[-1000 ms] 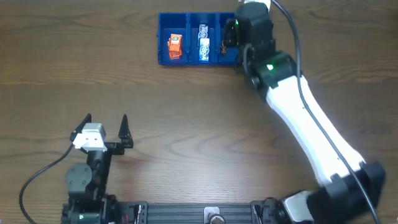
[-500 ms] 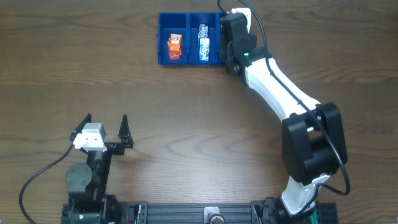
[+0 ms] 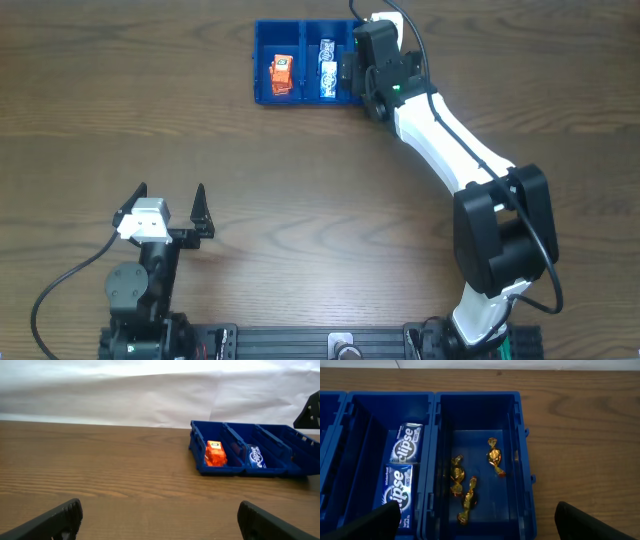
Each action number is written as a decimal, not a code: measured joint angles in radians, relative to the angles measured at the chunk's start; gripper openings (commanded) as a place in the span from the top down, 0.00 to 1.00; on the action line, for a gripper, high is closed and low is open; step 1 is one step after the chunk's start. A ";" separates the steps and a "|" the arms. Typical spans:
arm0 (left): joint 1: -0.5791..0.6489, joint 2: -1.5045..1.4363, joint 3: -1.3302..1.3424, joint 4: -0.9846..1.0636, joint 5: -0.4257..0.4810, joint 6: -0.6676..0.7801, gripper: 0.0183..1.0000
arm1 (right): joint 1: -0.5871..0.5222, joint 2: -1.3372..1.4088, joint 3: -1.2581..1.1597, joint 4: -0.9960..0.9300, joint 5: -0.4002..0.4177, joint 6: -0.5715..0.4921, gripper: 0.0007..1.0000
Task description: Sort Candies Into Trays
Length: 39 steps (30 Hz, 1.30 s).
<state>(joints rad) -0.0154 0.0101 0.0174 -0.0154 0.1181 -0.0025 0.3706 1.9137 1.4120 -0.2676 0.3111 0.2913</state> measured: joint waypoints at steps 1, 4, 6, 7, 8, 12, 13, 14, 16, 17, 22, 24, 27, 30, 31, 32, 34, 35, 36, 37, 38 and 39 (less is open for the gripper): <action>0.000 0.000 0.000 0.000 0.000 0.000 0.00 | 0.000 0.000 0.000 0.000 0.000 0.000 0.00; 0.000 0.000 0.000 0.000 0.000 0.000 0.00 | 0.000 0.000 0.000 -0.009 0.000 0.000 0.00; 0.000 0.000 0.000 0.000 0.000 0.000 0.00 | 0.000 0.000 0.000 -0.024 0.000 0.000 0.00; 0.000 0.000 0.000 0.000 0.000 0.000 0.00 | 0.000 0.000 0.000 -0.033 0.000 0.000 0.00; 0.000 0.000 0.000 0.000 0.000 0.000 0.00 | 0.000 0.000 0.000 -0.046 0.000 0.000 0.00; 0.000 0.000 0.000 0.000 0.000 0.000 0.01 | -0.001 -0.010 0.000 -0.105 -0.001 0.000 0.00; 0.000 0.000 0.000 0.000 0.000 0.000 0.00 | -0.004 -0.023 -0.001 -0.134 -0.004 0.000 0.00; 0.000 0.000 0.000 0.000 0.000 0.000 0.00 | -0.010 -0.044 -0.002 -0.159 -0.007 0.000 0.00; 0.000 0.000 0.000 0.000 0.000 0.000 0.00 | -0.036 -0.105 -0.003 -0.214 -0.012 0.000 0.00; 0.000 0.000 0.000 0.000 0.000 0.000 0.00 | -0.056 -0.143 -0.004 -0.241 -0.013 0.000 0.00; 0.000 0.000 0.000 0.000 0.000 0.000 0.00 | -0.151 -0.333 -0.004 -0.343 -0.005 -0.028 0.00; 0.000 0.000 0.000 0.000 0.000 0.000 0.00 | -0.171 -0.409 -0.005 -0.386 -0.005 -0.048 0.00; 0.000 0.000 0.000 0.000 0.000 0.000 0.00 | -0.179 -0.521 -0.027 -0.401 -0.031 -0.080 0.00; 0.000 0.000 0.000 0.000 0.000 0.000 0.00 | -0.199 -0.660 -0.098 -0.405 -0.072 -0.101 0.00; 0.000 0.000 0.000 0.000 0.000 0.000 0.00 | -0.208 -0.704 -0.126 -0.402 -0.080 -0.104 0.00; 0.000 0.000 0.000 0.000 0.000 0.000 0.00 | -0.220 -0.763 -0.163 -0.401 -0.088 -0.109 0.00; 0.000 0.000 0.000 0.000 0.000 0.000 0.00 | -0.245 -0.890 -0.243 -0.389 -0.099 -0.114 0.00; 0.000 0.000 0.000 0.000 0.000 0.000 0.00 | -0.259 -0.951 -0.286 -0.380 -0.106 -0.116 0.00; 0.001 0.000 0.000 0.000 0.000 0.000 0.00 | -0.276 -1.011 -0.329 -0.375 -0.109 -0.117 0.00; 0.000 0.000 0.000 0.000 0.000 0.000 0.00 | -0.295 -1.073 -0.375 -0.366 -0.112 -0.117 0.00; 0.001 0.000 0.000 0.000 0.000 0.000 0.01 | -0.301 -1.089 -0.390 -0.365 -0.113 -0.118 0.00; 0.001 0.000 0.000 0.000 0.000 0.000 0.00 | -0.323 -1.170 -0.455 -0.364 -0.113 -0.119 0.00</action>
<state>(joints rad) -0.0147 0.0101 0.0177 -0.0158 0.1181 -0.0025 0.0475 0.7433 0.9565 -0.6315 0.1978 0.1722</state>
